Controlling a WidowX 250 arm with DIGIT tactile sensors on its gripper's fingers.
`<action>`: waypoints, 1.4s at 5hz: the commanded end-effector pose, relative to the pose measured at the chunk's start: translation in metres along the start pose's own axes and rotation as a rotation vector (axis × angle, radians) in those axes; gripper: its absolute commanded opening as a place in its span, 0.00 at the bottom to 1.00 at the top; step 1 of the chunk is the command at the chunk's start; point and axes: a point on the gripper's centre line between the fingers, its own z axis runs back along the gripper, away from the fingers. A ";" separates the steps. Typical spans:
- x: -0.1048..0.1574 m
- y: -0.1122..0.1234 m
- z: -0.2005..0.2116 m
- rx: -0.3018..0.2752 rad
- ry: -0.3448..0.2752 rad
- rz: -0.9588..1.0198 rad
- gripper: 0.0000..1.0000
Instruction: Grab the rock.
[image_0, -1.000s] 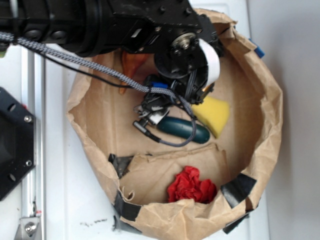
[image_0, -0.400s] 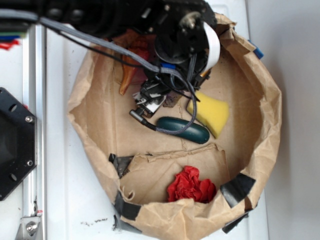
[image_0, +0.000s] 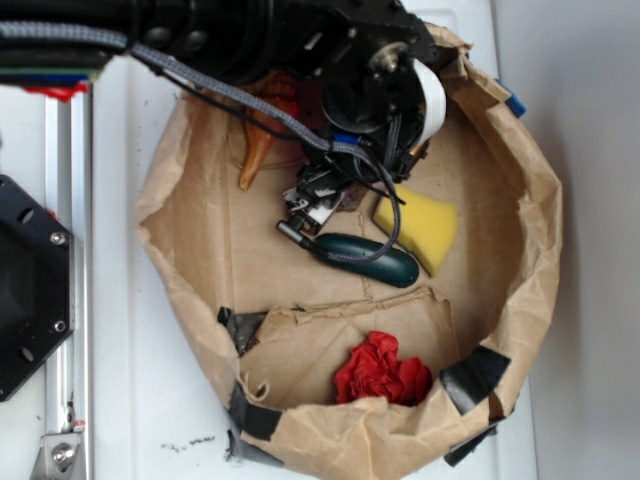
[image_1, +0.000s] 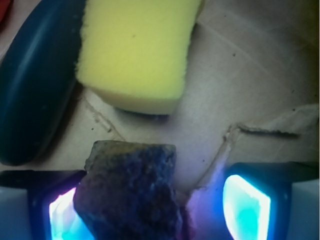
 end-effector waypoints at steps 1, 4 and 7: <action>0.012 -0.008 0.005 0.027 -0.012 -0.016 0.00; 0.006 -0.018 0.037 0.016 -0.051 0.001 0.00; 0.030 -0.053 0.142 0.092 -0.121 0.557 0.00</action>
